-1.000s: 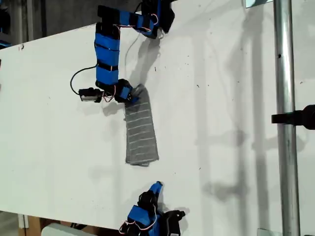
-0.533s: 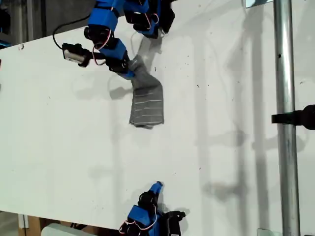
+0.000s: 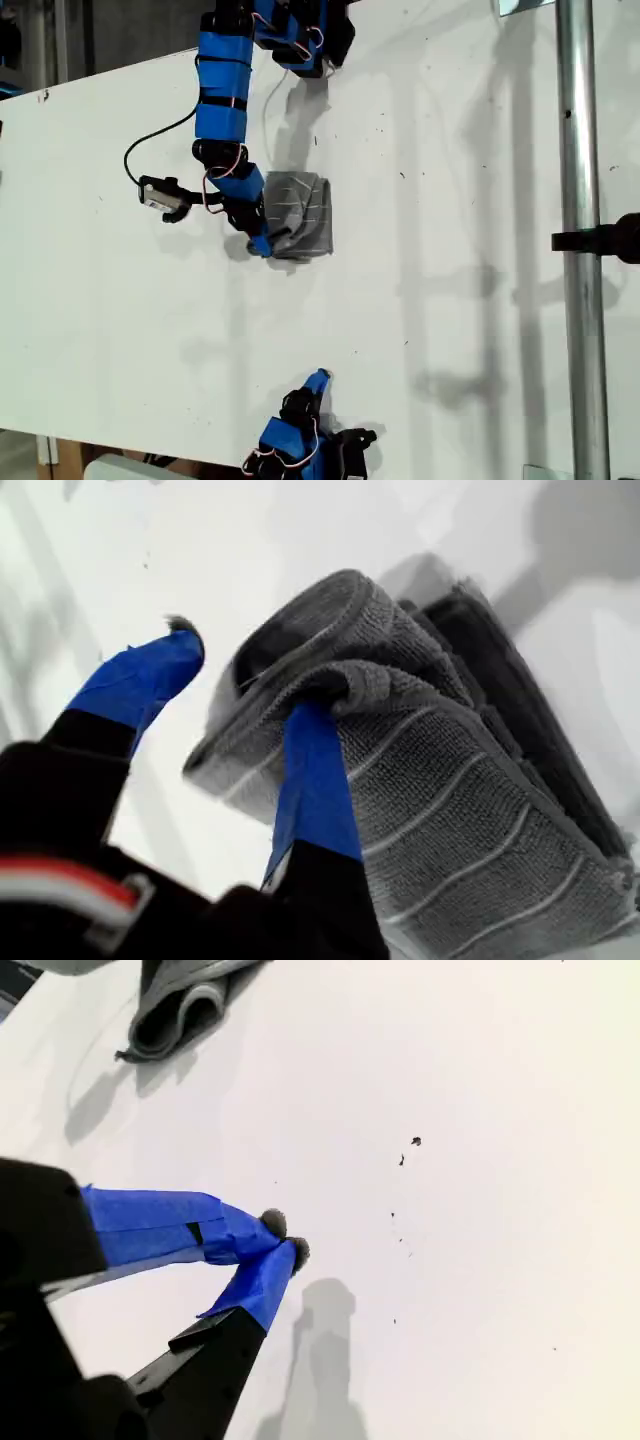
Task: Grasp corners of a towel and fold twice.
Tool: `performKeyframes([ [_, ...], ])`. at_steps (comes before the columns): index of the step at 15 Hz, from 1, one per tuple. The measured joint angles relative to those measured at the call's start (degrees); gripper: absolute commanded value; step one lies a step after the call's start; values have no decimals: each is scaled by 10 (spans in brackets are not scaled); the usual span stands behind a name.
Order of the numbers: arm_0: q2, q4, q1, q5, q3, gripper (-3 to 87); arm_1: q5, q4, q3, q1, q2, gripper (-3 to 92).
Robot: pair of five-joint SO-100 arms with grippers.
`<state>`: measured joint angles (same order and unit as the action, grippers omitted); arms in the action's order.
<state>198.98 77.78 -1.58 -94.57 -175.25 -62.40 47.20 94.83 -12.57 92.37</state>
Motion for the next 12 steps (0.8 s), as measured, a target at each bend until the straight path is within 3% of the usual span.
performKeyframes([
  [3,0,-4,1,0,0,7,25,-52,1,-21,60,63],
  [4,0,-4,4,0,0,6,27,-26,16,-26,91,4],
  [6,0,-4,20,1,-4,1,22,40,126,-39,186,-2],
  [10,0,-10,44,-37,-25,-3,-85,137,454,-52,537,-3],
  [12,0,-15,43,-42,-25,43,-163,215,617,-40,766,-3],
])
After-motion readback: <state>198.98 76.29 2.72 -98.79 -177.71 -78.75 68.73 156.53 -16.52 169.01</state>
